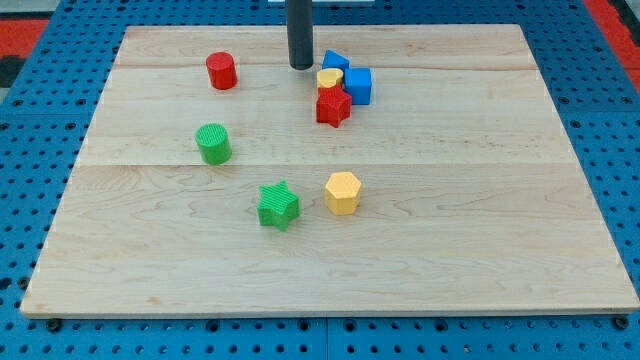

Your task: Move red circle towards right

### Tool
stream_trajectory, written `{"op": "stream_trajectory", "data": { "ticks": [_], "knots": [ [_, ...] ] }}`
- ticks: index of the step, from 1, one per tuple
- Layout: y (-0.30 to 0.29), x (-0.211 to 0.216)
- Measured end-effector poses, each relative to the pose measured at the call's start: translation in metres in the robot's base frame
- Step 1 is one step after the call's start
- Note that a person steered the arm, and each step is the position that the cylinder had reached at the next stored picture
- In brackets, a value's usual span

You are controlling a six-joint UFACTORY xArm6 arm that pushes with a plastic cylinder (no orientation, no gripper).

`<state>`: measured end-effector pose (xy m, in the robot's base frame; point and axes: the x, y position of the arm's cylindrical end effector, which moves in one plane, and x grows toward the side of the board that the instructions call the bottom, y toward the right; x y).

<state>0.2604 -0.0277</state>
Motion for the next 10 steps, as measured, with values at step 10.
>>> {"op": "stream_trajectory", "data": {
  "ticks": [10],
  "knots": [
    [-0.094, 0.042]
  ]
}}
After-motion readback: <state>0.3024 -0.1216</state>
